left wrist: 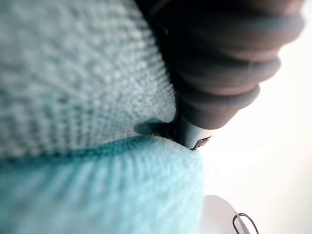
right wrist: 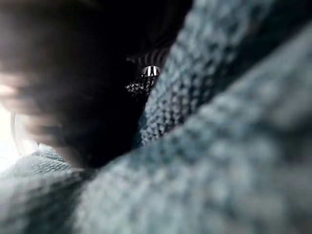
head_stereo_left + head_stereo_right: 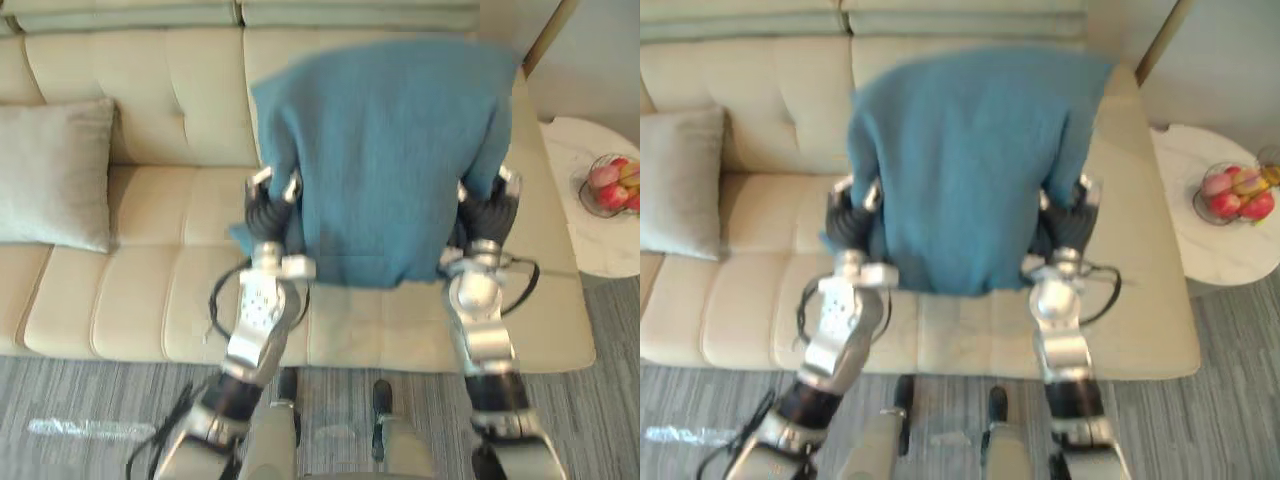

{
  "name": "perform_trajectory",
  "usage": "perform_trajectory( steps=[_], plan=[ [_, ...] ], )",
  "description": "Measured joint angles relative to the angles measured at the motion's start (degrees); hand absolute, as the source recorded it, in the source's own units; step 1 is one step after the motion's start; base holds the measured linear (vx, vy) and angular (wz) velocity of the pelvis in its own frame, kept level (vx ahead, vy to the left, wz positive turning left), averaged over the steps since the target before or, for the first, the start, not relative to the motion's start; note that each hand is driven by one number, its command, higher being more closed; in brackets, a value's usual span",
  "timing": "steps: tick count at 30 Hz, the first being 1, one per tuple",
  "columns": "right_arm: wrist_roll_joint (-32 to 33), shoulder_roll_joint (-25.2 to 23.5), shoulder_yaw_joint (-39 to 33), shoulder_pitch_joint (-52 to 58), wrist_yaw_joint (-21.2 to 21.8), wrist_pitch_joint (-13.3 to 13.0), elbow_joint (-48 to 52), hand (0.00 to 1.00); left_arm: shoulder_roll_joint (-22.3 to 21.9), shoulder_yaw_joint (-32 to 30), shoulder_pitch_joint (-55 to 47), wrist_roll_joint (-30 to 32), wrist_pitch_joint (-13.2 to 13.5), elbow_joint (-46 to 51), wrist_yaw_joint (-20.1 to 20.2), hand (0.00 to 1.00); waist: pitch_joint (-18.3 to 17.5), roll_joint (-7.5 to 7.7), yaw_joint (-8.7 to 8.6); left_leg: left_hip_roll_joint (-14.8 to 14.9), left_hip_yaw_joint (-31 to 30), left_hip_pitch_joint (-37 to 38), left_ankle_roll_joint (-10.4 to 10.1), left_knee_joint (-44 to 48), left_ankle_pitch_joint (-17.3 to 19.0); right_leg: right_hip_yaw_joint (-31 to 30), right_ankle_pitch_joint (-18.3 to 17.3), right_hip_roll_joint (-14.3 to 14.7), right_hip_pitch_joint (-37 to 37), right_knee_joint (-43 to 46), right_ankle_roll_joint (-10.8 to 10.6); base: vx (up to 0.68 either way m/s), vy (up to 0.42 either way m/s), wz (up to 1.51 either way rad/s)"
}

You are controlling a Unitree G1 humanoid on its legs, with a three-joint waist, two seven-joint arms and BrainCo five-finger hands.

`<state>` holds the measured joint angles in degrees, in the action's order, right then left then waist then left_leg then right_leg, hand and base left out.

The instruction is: Pick up cushions and gather them together orderly.

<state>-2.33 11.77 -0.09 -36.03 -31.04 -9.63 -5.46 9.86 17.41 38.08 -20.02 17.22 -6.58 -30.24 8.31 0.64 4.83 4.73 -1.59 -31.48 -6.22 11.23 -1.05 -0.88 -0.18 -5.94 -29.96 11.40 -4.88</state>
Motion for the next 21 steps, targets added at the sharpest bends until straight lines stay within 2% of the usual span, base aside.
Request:
perform_trajectory(
  steps=[1, 2, 4, 5, 8, 9, 15, 18, 21],
  plan=[
    [0.00, 0.47, -0.19, -3.39, -0.66, 0.17, -1.69, 1.00, 1.13, -0.23, 3.78, -0.01, -0.01, -2.26, -0.74, 1.00, 0.32, -0.02, -0.07, 0.08, -0.03, -1.04, -0.07, -0.60, -0.96, 0.00, 0.59, 0.09, -1.21, -0.26, -0.03, -0.10, -0.017, -0.07],
    [0.02, 1.24, -0.73, -10.63, -1.61, 0.31, -5.84, 1.00, 3.11, -0.97, 11.40, -0.04, -0.02, -6.82, -1.46, 1.00, 2.05, -0.04, -0.10, 0.34, 0.12, -2.55, -0.20, -1.79, -2.30, -0.13, 2.05, 0.35, -2.81, -1.32, 0.01, -0.08, -0.012, -0.08],
    [0.08, 2.08, -1.27, -18.37, -2.30, 0.73, -10.56, 1.00, 4.91, -2.21, 19.50, -0.11, -0.04, -11.63, -2.20, 1.00, 4.14, -0.07, -0.15, 0.65, 0.19, -4.36, -0.40, -2.70, -3.52, -0.23, 3.71, 0.65, -4.47, -2.92, 0.03, -0.07, -0.008, -0.11],
    [0.14, 2.31, -1.91, -24.36, -2.81, 0.93, -14.38, 1.00, 6.48, -3.05, 25.55, -0.33, -0.06, -15.46, -2.21, 1.00, 6.42, -0.11, -0.19, 0.87, 0.30, -5.23, -0.46, -3.38, -4.30, -0.43, 5.05, 0.87, -5.15, -4.43, 0.03, -0.05, -0.005, -0.12],
    [0.55, 2.35, -3.18, -33.31, -3.13, 1.18, -22.36, 1.00, 7.24, -6.25, 34.28, -0.34, -0.23, -22.75, -2.24, 1.00, 7.36, -0.18, -0.44, 0.94, 0.21, -9.08, -0.59, -3.33, -4.66, -0.58, 6.36, 0.98, -8.45, -5.61, 0.04, -0.03, 0.001, -0.05],
    [1.35, 2.31, -3.93, -36.05, -3.16, 1.28, -25.45, 0.00, 7.22, -7.08, 37.36, -0.33, -0.26, -25.74, -2.28, 0.00, 7.41, -0.23, -0.69, 0.95, -0.01, -10.91, -0.58, -2.94, -4.67, -0.41, 6.96, 0.98, -9.66, -6.27, -0.03, 0.00, 0.000, 0.00],
    [10.20, 3.02, -6.53, -46.27, -3.58, 1.84, -37.89, 0.00, 5.98, -11.10, 46.25, -1.18, -0.56, -35.19, -3.18, 0.00, 7.75, -0.31, -1.28, 1.49, -0.58, -19.49, -0.63, 0.43, -4.42, 0.58, 8.54, 1.00, -15.81, -7.08, -0.41, 0.01, -0.001, 0.01],
    [18.89, 4.26, -6.74, -48.38, -1.29, 2.33, -41.82, 0.00, 4.51, -12.69, 47.27, -3.42, -0.55, -37.51, 0.38, 0.00, 8.97, -0.31, -1.02, 1.98, -0.62, -23.33, -0.76, 2.40, -3.17, 0.73, 9.17, 1.45, -18.20, -8.05, -0.63, 0.00, -0.011, -0.08],
    [23.16, 4.24, -6.67, -48.36, -0.15, 2.45, -44.31, 0.00, 3.06, -13.14, 46.89, -3.82, -1.74, -40.25, 2.08, 0.00, 10.47, -0.31, -1.21, 2.02, -0.46, -24.73, -0.80, 3.10, -3.11, 0.60, 10.03, 1.46, -18.94, -8.98, -0.84, 0.00, -0.007, -0.07]
  ],
)
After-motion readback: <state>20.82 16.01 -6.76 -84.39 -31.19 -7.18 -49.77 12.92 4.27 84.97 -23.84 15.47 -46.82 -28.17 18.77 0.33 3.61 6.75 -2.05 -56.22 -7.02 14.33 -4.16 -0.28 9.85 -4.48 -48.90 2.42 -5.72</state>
